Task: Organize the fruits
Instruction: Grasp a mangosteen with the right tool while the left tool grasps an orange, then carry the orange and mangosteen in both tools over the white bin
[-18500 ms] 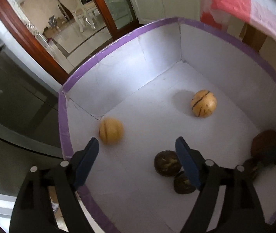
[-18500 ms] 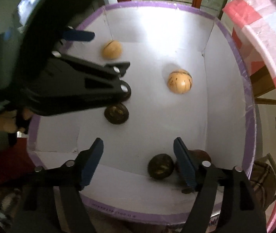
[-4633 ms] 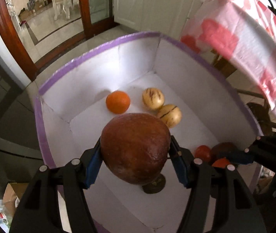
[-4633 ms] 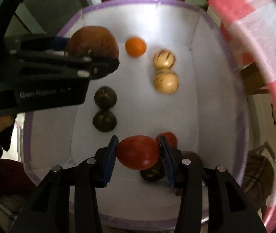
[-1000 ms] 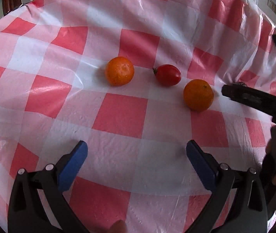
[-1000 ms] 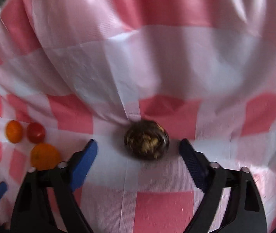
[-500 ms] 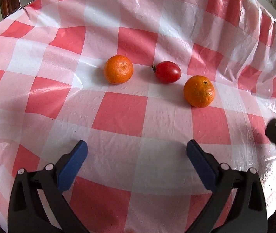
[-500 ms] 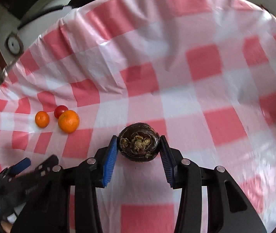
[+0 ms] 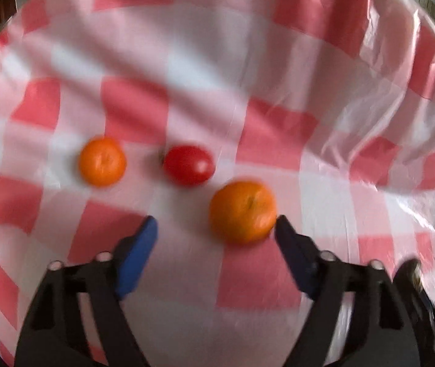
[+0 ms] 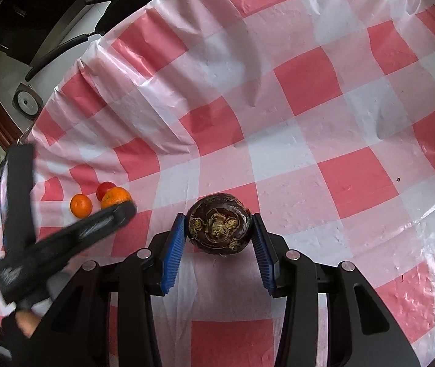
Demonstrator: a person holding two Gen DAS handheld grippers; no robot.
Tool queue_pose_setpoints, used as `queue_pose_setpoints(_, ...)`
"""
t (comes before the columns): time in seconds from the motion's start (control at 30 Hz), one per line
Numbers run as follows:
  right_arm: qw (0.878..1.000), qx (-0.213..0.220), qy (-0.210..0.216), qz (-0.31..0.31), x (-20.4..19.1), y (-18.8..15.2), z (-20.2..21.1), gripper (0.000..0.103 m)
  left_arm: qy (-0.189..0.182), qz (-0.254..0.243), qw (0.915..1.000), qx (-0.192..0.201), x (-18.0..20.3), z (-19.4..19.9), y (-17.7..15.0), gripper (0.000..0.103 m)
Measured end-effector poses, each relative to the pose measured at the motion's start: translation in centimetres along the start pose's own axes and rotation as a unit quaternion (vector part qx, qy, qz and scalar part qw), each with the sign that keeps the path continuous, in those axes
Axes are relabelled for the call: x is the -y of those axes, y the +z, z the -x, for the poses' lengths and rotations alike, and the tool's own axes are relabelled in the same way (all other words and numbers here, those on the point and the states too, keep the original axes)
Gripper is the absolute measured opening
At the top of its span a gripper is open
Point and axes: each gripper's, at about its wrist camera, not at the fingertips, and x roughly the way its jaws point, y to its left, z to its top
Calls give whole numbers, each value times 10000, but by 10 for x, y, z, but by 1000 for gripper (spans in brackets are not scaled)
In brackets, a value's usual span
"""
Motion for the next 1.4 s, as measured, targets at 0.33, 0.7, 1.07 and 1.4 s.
queue_pose_setpoints(0.33,10000,-8,77,-37,1,0,1,43,35,294,9988,388,-36,73,-46,41)
queue_pose_setpoints(0.7,9997,-40,217,41,-3,-4,8,43,63,785,9943,719,-96,177,-146,41)
queue_pose_setpoints(1.07,9960,-344,584,583,-72,-96,82,43,153,1003,9919,759,-142,223,-226,41)
queue_pose_setpoints(1.4,9774,-541,1017,1771,-142,-180,141,43,429,1231,9882,807,-205,265,-299,41)
